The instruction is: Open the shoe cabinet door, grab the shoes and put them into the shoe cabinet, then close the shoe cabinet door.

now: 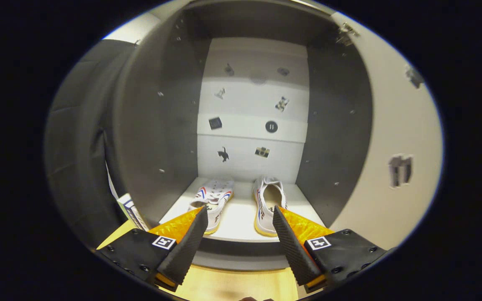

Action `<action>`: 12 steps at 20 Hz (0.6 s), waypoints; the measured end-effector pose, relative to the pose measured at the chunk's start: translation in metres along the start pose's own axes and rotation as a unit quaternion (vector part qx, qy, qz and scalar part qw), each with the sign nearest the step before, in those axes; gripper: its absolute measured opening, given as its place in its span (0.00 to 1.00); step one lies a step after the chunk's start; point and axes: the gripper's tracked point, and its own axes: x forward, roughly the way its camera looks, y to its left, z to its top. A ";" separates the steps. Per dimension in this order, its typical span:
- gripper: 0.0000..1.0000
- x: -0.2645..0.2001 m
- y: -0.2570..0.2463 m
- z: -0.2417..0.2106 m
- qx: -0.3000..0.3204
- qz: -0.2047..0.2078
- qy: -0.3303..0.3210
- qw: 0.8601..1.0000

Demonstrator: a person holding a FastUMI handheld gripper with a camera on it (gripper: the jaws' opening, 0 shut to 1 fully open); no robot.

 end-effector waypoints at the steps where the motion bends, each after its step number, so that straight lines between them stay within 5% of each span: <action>1: 0.98 -0.021 0.001 0.004 0.002 0.000 -0.018 1.000; 8: 0.98 -0.172 0.032 0.000 0.000 0.080 -0.067 0.995; 12: 0.98 -0.242 0.021 -0.023 0.035 0.098 -0.030 0.994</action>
